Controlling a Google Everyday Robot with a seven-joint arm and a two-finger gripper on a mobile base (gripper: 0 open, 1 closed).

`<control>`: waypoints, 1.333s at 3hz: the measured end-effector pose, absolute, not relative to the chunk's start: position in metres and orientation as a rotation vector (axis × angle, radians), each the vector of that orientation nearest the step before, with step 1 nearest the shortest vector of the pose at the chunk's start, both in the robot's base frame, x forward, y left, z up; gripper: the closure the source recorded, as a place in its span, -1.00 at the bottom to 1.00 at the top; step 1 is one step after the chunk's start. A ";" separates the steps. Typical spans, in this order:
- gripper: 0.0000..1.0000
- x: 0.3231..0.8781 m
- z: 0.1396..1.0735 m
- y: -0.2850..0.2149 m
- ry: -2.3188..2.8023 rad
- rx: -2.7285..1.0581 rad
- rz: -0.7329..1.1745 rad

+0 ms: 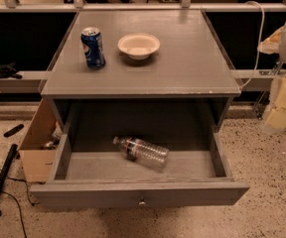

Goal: Pick water bottle from top drawer and place on counter

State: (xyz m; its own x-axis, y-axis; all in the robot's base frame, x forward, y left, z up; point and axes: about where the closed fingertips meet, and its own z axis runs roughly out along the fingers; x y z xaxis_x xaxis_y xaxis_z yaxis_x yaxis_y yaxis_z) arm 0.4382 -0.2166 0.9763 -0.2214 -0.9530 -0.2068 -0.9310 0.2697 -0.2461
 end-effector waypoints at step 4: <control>-1.00 0.416 0.925 -0.142 2.115 -1.615 0.357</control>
Offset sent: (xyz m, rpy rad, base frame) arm -0.0055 0.0308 -0.0140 0.1611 0.0337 0.0472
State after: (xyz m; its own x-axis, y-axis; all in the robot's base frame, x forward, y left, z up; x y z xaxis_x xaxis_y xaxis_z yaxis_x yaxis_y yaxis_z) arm 0.4157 -0.1423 0.9248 -0.2112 -0.8404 -0.4991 -0.9576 0.2802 -0.0667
